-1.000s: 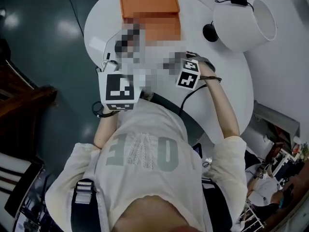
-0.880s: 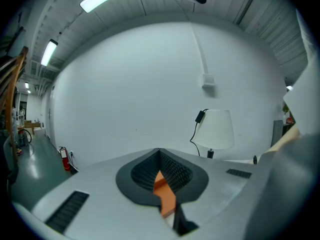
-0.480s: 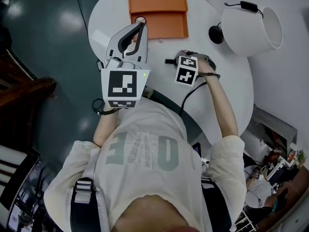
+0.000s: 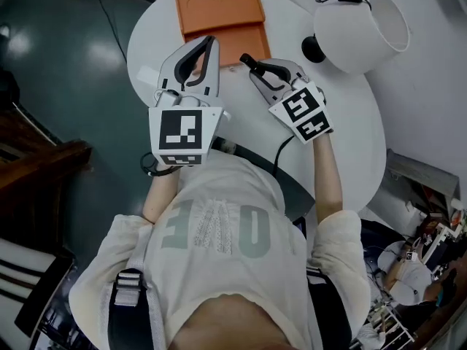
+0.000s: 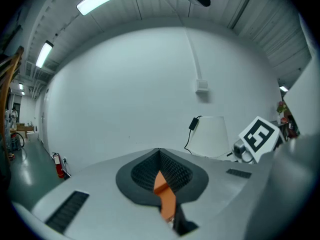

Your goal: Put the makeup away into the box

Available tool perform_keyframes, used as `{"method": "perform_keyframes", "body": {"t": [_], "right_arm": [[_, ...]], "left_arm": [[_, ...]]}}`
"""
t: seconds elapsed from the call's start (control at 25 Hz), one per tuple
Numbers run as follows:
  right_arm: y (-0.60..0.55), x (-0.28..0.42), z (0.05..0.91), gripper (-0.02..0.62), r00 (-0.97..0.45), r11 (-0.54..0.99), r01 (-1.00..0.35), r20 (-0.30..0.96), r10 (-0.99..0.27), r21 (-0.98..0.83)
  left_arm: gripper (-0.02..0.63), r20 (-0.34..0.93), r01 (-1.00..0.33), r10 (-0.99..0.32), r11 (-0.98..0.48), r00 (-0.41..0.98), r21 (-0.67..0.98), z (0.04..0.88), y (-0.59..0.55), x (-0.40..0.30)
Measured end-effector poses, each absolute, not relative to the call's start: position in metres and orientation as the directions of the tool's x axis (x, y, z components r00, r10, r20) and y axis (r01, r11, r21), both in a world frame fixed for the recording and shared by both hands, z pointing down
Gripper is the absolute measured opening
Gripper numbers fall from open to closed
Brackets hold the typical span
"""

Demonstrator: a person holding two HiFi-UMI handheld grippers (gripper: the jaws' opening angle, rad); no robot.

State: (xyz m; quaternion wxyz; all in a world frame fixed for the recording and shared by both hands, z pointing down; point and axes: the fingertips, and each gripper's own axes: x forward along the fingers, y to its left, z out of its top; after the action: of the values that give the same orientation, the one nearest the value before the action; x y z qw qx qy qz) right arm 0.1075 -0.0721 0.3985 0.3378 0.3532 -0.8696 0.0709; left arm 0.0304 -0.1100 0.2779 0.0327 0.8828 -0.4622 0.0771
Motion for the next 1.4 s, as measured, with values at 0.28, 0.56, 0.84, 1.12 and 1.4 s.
{"method": "perform_keyframes", "body": {"t": [0.28, 0.56, 0.84, 1.12, 1.4], "right_arm": [[-0.058, 0.12, 0.301, 0.092, -0.575, 0.58, -0.813, 0.248, -0.78, -0.061], [-0.047, 0.125, 0.286, 0.092, -0.561, 0.565, -0.823, 0.218, -0.798, -0.051], [-0.053, 0.121, 0.289, 0.092, -0.59, 0.625, -0.779, 0.284, -0.756, 0.046], [-0.083, 0.095, 0.312, 0.092, -0.592, 0.748, -0.621, 0.486, -0.643, 0.233], [-0.118, 0.05, 0.4, 0.092, -0.537, 0.929, -0.294, 0.765, -0.356, 0.226]], "left_arm": [[0.008, 0.099, -0.798, -0.795, -0.603, 0.598, -0.021, 0.254, -0.107, 0.047], [0.008, 0.081, -0.782, -0.781, -0.623, 0.619, -0.024, 0.248, -0.106, 0.052], [0.008, 0.086, -0.807, -0.805, -0.59, 0.588, -0.003, 0.253, -0.109, 0.037], [0.008, 0.129, -0.893, -0.885, -0.449, 0.448, 0.019, 0.278, -0.125, -0.032], [0.008, 0.205, -0.937, -0.916, -0.348, 0.345, 0.023, 0.318, -0.125, -0.07]]}}
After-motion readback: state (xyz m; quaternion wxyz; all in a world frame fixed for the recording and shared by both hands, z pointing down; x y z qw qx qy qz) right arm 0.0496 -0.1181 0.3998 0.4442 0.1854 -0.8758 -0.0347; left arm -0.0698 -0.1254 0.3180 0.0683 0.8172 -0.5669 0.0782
